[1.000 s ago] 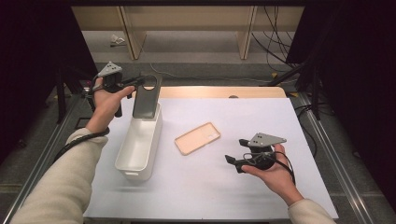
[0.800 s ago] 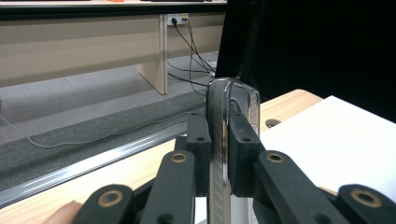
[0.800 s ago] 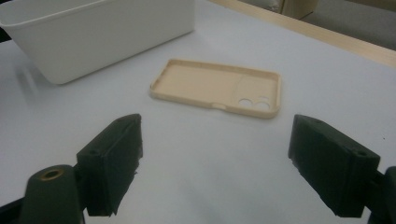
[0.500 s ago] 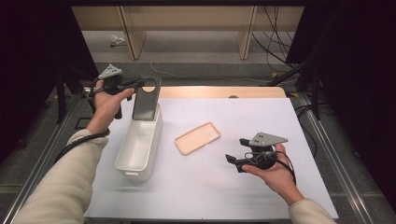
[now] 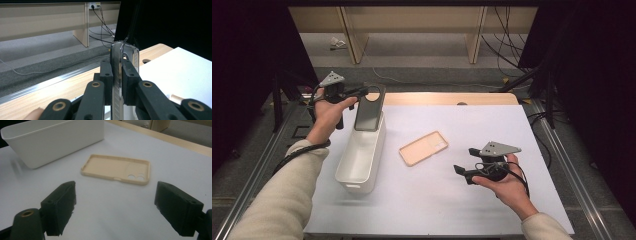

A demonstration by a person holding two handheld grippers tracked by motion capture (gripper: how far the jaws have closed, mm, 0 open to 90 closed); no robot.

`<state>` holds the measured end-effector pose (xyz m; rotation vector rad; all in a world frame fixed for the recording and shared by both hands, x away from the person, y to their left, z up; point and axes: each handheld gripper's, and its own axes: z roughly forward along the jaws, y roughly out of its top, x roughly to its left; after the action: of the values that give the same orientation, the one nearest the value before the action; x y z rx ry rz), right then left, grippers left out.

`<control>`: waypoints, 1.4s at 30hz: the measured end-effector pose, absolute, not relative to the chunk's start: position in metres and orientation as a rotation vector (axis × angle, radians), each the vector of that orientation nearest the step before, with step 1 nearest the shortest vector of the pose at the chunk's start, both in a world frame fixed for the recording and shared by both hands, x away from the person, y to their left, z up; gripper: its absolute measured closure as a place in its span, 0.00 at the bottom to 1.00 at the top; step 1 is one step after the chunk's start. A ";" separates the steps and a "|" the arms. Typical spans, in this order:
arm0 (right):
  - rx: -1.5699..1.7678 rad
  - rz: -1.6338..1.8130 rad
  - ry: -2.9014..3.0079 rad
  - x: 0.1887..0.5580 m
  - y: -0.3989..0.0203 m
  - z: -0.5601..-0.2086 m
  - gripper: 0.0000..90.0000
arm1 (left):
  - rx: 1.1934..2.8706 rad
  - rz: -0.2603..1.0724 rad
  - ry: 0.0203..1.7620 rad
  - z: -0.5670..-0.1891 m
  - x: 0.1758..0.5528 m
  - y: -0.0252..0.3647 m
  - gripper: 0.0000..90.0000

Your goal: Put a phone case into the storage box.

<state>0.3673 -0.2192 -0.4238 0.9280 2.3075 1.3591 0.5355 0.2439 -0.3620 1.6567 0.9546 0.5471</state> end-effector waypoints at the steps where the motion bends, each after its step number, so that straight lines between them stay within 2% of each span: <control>1: 0.930 1.361 2.307 0.367 -0.219 -0.424 0.20 | 1.656 0.547 0.959 -0.362 0.536 0.244 0.90; 42: 0.937 1.369 2.303 0.368 -0.220 -0.424 0.21 | 1.682 0.507 1.007 -0.387 0.540 0.248 0.90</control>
<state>0.3684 -0.2203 -0.4245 0.9366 2.3030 1.3695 0.5405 0.2481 -0.3872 1.6819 1.0069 0.5072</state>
